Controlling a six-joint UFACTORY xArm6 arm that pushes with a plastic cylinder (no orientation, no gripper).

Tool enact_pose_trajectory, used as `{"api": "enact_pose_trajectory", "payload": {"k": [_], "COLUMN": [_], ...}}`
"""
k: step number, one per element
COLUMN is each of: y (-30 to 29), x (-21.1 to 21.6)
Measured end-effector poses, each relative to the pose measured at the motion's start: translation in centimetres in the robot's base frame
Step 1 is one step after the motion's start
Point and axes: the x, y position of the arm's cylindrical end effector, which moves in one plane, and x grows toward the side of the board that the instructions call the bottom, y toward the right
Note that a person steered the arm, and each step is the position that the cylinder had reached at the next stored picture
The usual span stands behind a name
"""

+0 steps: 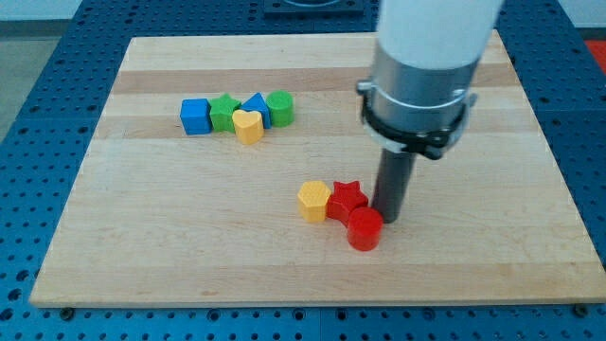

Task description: Move the red star along with the yellow hexagon close to the bottom of the heart

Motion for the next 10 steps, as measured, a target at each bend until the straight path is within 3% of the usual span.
{"api": "enact_pose_trajectory", "payload": {"k": [8,9,10], "y": [-20.7,-20.9,-23.0], "x": [-0.3,0.2,3.5]}}
